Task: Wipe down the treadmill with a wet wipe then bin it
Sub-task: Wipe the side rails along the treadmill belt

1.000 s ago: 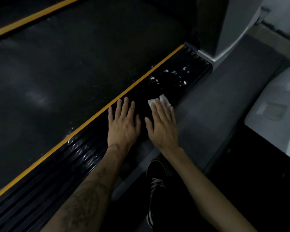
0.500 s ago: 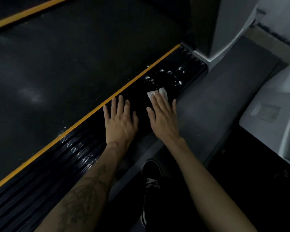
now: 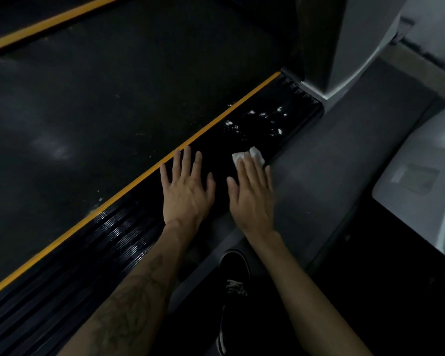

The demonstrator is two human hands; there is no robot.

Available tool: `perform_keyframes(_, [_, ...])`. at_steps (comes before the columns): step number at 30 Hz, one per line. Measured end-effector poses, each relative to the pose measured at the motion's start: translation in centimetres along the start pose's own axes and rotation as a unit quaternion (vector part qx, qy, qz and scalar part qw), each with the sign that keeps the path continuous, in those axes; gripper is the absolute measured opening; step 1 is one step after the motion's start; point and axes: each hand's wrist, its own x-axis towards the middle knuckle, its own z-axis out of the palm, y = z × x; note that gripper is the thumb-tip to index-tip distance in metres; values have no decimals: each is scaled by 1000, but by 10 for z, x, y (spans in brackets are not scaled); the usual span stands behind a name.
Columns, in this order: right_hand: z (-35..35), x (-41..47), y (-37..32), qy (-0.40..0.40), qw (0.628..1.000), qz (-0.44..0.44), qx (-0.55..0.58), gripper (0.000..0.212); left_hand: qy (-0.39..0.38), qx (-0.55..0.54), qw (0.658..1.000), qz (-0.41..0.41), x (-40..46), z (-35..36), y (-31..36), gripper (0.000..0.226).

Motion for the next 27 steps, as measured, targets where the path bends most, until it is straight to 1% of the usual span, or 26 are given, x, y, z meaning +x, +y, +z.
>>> perform_keyframes(1, [2, 0, -4, -1, 1000, -11, 9, 61, -2, 2, 1000, 2, 1, 0, 0, 71])
perform_keyframes(3, [2, 12, -2, -32, 999, -33, 5, 63, -2, 2, 1000, 3, 1, 1, 1, 70])
perform_keyframes(6, [-1, 33, 17, -63, 997, -21, -32, 65, 3, -7, 1000, -4, 2, 2, 4, 68])
perform_keyframes(7, [-2, 34, 22, -63, 997, -10, -39, 66, 2, -7, 1000, -6, 4, 2, 4, 68])
perform_keyframes(9, [-3, 26, 20, -38, 999, 9, -34, 66, 2, -4, 1000, -6, 4, 2, 4, 69])
perform_keyframes(12, [2, 5, 7, 2, 1000, -16, 11, 62, 2, -1, 1000, -3, 4, 3, 4, 67])
perform_keyframes(14, [2, 5, 9, -9, 999, -42, 14, 61, 3, 3, 1000, 1, 5, 4, 4, 66])
perform_keyframes(16, [0, 19, 22, -37, 998, -44, -6, 62, 8, 5, 1000, 2, 5, 4, 3, 67])
perform_keyframes(18, [-3, 28, 29, -43, 999, -13, -27, 62, 13, 8, 1000, 3, 6, 6, 1, 66])
perform_keyframes(21, [-4, 13, 18, -13, 999, 30, -20, 61, 13, 4, 1000, 4, 7, 7, 0, 64])
perform_keyframes(24, [-3, 8, 8, -28, 1000, 7, 1, 64, 14, 5, 1000, 3, 7, 8, 1, 64])
perform_keyframes(27, [-4, 38, 22, -67, 997, -19, -25, 67, 16, -6, 1000, 3, 8, 7, 2, 64])
